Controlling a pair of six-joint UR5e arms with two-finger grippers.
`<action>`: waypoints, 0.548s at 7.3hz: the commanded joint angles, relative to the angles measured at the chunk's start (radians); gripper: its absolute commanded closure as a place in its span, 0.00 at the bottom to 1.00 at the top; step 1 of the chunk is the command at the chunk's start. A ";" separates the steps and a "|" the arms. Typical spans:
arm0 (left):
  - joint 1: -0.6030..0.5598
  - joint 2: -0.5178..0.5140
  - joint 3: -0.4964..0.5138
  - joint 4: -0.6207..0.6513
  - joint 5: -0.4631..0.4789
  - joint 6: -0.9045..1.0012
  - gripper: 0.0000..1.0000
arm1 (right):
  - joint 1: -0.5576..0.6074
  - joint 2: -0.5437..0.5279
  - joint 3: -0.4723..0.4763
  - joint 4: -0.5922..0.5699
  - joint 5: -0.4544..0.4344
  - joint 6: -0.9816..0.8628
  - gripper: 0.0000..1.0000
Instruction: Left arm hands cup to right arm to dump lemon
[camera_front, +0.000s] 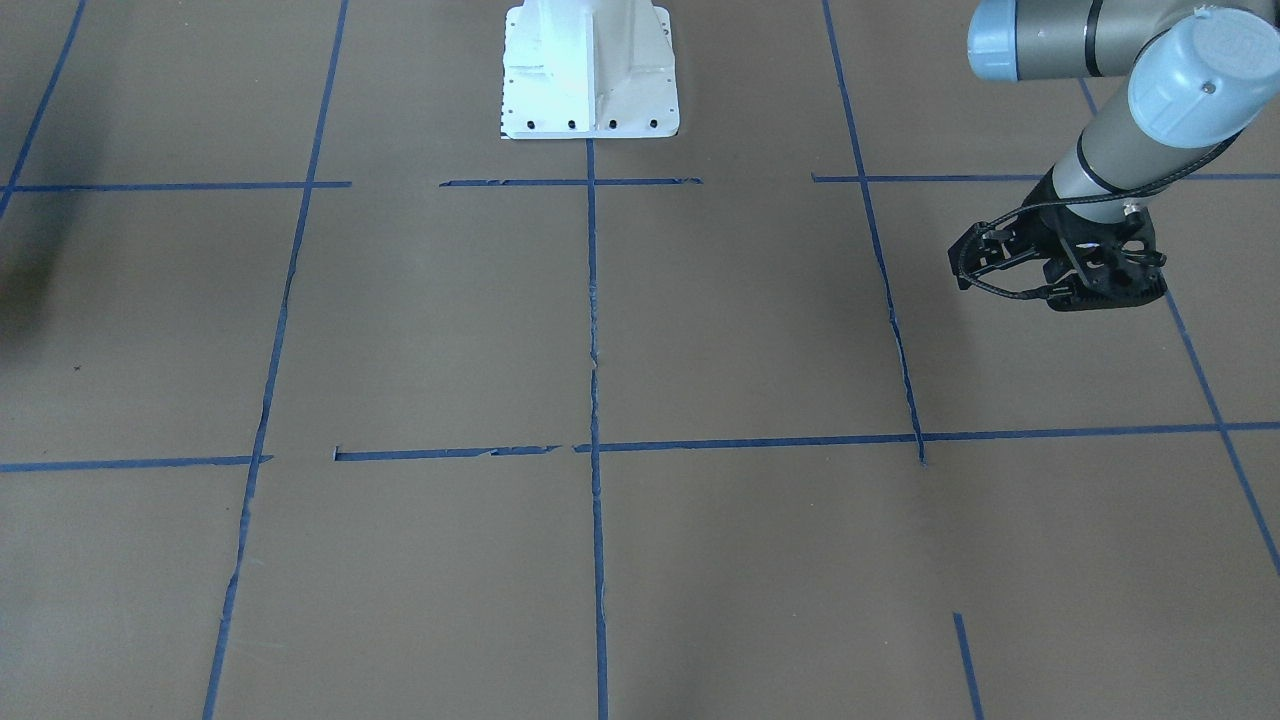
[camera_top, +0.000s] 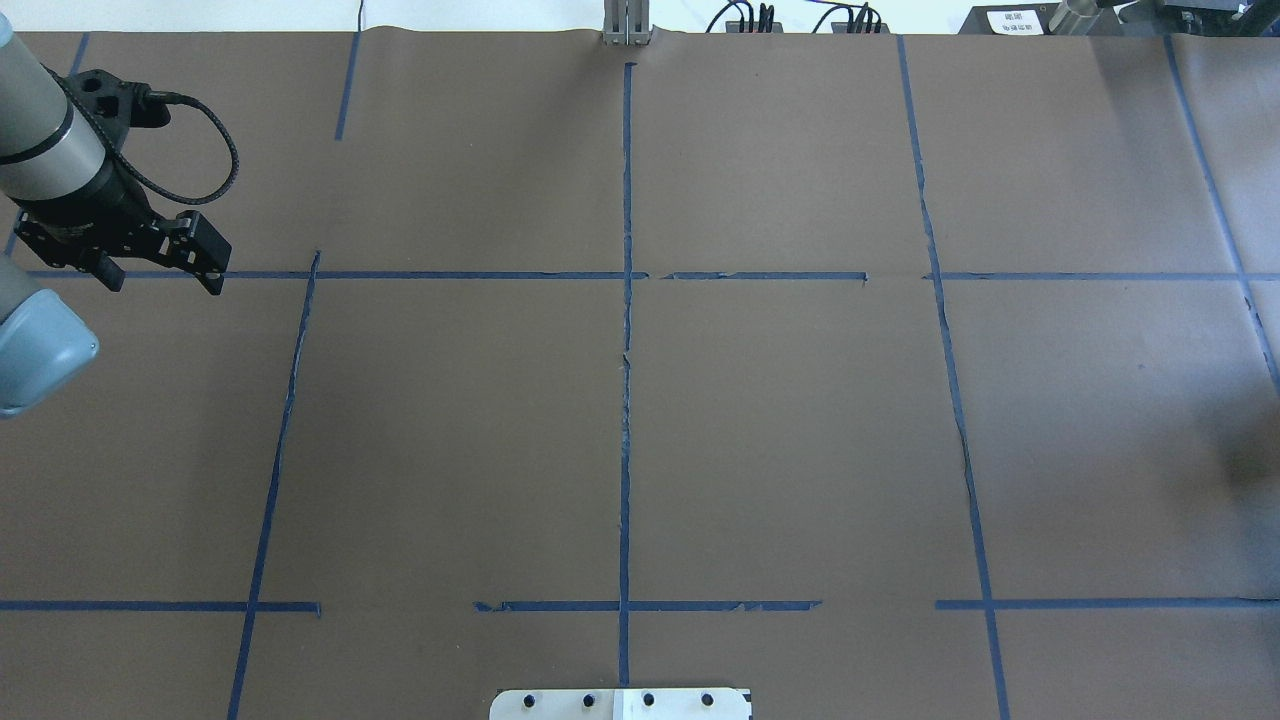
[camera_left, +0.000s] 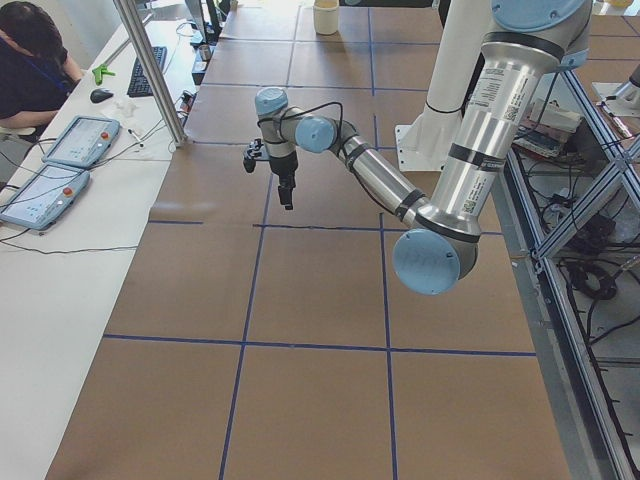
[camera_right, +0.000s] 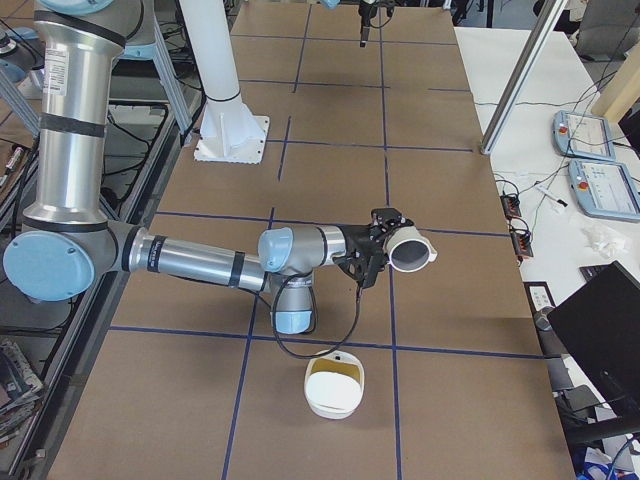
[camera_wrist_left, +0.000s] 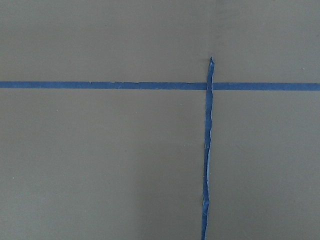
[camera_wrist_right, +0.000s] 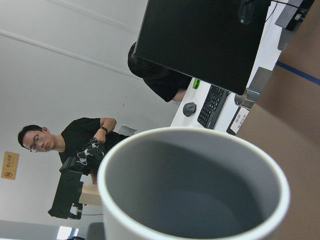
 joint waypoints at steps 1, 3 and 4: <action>0.016 -0.038 -0.003 -0.002 0.006 0.004 0.00 | -0.085 0.050 0.000 -0.157 -0.009 -0.426 0.74; 0.046 -0.071 -0.003 0.000 0.006 -0.001 0.00 | -0.174 0.088 -0.003 -0.252 -0.071 -0.888 0.63; 0.056 -0.095 -0.001 0.001 0.005 -0.004 0.00 | -0.232 0.115 -0.003 -0.307 -0.102 -1.048 0.63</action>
